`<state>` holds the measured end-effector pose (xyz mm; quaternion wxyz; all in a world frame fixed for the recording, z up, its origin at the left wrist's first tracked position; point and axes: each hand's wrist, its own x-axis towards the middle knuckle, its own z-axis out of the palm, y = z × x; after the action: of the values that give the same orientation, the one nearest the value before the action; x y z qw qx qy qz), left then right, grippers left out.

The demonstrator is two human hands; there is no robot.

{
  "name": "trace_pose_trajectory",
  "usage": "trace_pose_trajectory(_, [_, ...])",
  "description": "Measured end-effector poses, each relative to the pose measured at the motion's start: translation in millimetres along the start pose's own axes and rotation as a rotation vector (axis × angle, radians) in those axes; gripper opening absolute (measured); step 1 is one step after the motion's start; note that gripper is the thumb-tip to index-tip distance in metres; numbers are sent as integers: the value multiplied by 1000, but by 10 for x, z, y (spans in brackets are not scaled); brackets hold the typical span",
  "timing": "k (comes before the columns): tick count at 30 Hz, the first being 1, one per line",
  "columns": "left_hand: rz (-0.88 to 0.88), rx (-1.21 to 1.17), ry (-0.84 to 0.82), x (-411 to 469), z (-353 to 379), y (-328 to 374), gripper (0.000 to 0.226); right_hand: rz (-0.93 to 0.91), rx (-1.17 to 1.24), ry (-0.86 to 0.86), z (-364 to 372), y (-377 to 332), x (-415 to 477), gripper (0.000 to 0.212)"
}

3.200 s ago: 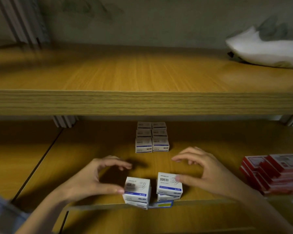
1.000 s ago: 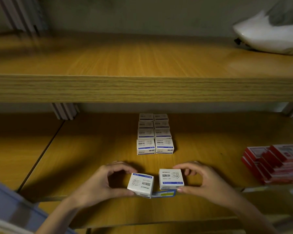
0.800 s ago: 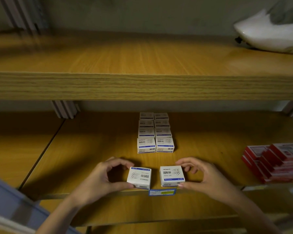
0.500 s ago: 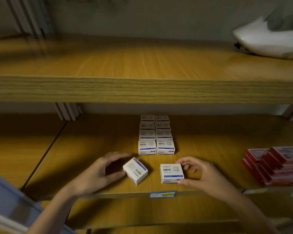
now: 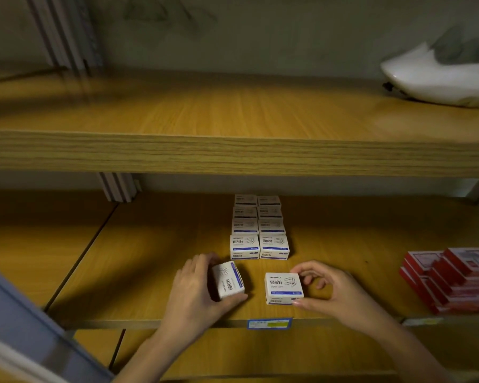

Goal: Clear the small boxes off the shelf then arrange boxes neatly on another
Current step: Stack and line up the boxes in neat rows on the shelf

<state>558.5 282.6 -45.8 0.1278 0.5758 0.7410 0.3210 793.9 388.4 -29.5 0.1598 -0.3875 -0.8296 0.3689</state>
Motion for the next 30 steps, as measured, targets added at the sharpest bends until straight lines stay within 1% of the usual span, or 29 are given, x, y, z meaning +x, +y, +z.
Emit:
trace_pose_trajectory(2, [-25,-168,-149,23,-84,-43,86,-5,0,-1,-5,5,-1,38])
trace_pose_trajectory(3, [-27,-214,-190,26,-120,-57,90,-9,2,-3,-7,6,0,38])
trace_pose_trajectory(4, [-35,-216,-189,15,-136,-67,96,-13,5,-6,-8,7,-2,38])
trace_pose_trajectory(6, [-42,-102,-74,-32,-115,-43,105,-16,8,-6,-10,10,-1,39])
trace_pose_trajectory(8, [-17,-1,70,-96,-42,17,98,-29,6,8,-11,15,-1,40])
trace_pose_trajectory(9, [-15,-1,108,-124,-4,36,91,-44,5,17,-11,15,-1,40])
trace_pose_trajectory(13, [-20,-111,135,-202,12,-7,59,-82,10,40,1,20,-6,40])
trace_pose_trajectory(15, [8,-191,109,-204,-49,-56,48,-86,5,61,13,31,1,40])
trace_pose_trajectory(18, [47,-262,-16,-162,-184,-118,42,-73,-1,106,27,42,19,41])
trace_pose_trajectory(22, [116,-247,-125,-20,-286,-176,42,-70,-4,155,24,48,48,46])
trace_pose_trajectory(30, [194,-202,-89,144,-175,-58,38,-18,18,226,99,45,157,46])
